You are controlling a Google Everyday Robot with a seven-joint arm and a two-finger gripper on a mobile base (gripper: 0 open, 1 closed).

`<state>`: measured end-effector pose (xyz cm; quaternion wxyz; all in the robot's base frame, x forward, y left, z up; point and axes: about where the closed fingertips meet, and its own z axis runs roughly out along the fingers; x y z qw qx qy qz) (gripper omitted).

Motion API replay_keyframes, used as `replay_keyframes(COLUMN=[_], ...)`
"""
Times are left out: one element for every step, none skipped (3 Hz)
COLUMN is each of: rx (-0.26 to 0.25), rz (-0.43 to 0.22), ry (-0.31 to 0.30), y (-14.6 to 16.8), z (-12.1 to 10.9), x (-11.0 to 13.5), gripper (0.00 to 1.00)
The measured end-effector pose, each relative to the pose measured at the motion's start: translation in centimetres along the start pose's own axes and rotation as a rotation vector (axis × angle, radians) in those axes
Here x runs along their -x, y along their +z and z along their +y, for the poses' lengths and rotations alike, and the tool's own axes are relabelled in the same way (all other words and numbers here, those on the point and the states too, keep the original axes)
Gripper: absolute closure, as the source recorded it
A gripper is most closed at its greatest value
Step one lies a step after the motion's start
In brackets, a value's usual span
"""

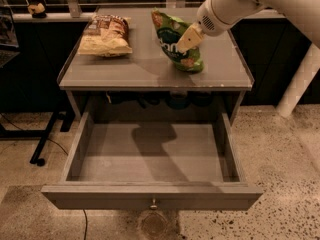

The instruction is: Pick green rice chip bag from top drawer and place on counter

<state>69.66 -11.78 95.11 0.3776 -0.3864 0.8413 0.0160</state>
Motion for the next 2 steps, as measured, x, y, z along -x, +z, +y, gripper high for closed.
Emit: replay_keyframes(rx=[0.0, 0.0], rz=[0.0, 0.0], ry=[0.0, 0.0], y=[0.0, 0.0], z=[0.01, 0.01], x=[0.0, 0.0], gripper=[0.0, 0.0])
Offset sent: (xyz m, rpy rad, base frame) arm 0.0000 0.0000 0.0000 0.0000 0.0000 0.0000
